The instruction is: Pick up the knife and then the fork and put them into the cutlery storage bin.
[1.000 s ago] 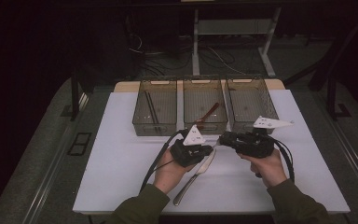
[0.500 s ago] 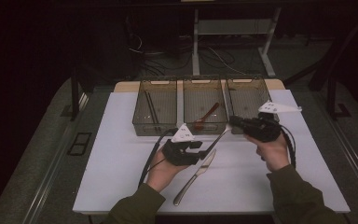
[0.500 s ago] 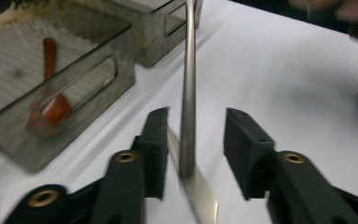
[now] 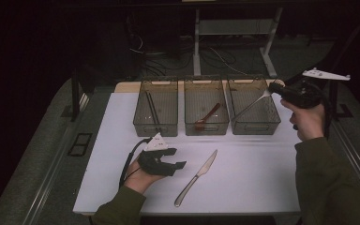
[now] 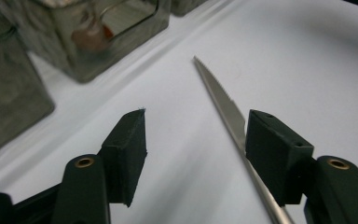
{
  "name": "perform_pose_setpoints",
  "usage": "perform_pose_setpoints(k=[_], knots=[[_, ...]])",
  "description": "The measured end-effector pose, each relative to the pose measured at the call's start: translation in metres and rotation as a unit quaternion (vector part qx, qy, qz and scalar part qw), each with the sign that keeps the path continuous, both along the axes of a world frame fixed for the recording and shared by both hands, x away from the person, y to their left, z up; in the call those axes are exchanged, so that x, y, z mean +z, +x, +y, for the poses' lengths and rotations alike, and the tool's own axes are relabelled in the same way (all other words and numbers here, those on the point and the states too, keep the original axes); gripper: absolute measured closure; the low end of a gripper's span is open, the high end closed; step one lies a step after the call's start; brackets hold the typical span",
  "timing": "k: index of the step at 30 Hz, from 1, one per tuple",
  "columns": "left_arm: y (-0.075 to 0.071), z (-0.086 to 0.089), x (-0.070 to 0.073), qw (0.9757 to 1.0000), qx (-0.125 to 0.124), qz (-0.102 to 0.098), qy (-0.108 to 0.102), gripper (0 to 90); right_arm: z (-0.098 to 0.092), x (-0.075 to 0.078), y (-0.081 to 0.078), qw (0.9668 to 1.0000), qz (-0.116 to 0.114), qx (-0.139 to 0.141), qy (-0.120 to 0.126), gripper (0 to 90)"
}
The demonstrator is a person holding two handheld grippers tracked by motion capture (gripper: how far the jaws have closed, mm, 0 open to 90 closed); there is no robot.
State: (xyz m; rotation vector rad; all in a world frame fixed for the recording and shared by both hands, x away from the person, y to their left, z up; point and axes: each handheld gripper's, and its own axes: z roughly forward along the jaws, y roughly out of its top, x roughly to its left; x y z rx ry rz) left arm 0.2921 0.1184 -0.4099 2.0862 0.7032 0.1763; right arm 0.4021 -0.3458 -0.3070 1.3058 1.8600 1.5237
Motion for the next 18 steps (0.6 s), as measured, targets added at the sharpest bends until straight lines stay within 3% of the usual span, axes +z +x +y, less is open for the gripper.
perform_pose_setpoints(k=[5,12,15,18], knots=[[-0.002,0.005,-0.003,1.0000,-0.001,0.008,0.001,31.9,-0.019,-0.004,0.016,0.9995,0.013,-0.030,-0.007,88.0],[-0.003,0.000,-0.006,0.9998,-0.010,0.009,0.011,28.0,-0.016,-0.040,0.042,0.9970,0.068,-0.034,-0.016,87.7],[-0.004,-0.002,-0.006,0.9997,-0.014,0.010,0.018,27.2,-0.011,-0.054,0.049,0.9947,0.092,-0.033,-0.031,87.2],[-0.004,-0.002,-0.006,0.9996,-0.016,0.010,0.019,27.0,-0.010,-0.067,0.054,0.9932,0.110,-0.030,-0.024,86.9]])
